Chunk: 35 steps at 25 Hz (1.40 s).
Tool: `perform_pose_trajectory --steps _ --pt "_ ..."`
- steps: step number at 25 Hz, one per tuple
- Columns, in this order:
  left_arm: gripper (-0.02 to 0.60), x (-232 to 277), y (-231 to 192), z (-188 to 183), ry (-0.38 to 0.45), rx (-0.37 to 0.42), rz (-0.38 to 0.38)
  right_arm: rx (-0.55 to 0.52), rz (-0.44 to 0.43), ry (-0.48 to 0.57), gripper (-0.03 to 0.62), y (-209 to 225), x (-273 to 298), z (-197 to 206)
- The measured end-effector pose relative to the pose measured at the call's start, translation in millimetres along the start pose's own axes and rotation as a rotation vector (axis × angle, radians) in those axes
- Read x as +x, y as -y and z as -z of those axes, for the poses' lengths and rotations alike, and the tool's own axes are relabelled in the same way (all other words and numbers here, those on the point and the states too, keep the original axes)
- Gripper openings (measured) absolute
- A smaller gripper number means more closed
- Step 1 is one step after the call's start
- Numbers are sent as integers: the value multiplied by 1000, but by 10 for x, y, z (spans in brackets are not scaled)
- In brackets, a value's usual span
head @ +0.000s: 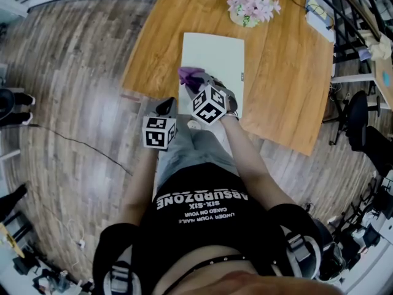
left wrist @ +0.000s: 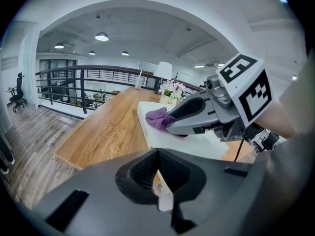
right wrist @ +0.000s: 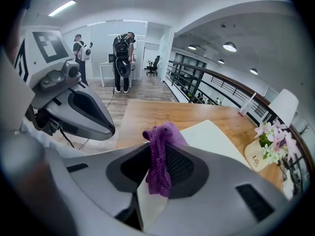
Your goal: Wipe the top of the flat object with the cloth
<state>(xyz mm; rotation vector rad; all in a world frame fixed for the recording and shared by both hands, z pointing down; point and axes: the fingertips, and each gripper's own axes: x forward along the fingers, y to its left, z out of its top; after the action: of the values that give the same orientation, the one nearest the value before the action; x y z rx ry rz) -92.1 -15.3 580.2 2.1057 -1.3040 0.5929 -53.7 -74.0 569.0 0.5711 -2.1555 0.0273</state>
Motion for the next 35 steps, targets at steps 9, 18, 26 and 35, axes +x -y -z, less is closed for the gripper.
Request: perform_pose_trajectory --steps 9,18,26,35 --pt "15 93 172 -8 -13 17 42 10 -36 9 100 -183 -100 80" --pt "15 183 232 99 -57 40 63 1 -36 3 100 -286 -110 123" --pt "15 230 221 146 -73 8 75 -45 0 -27 100 -314 -60 181" --pt "15 220 218 149 -80 13 55 -122 48 -29 100 -327 -86 224"
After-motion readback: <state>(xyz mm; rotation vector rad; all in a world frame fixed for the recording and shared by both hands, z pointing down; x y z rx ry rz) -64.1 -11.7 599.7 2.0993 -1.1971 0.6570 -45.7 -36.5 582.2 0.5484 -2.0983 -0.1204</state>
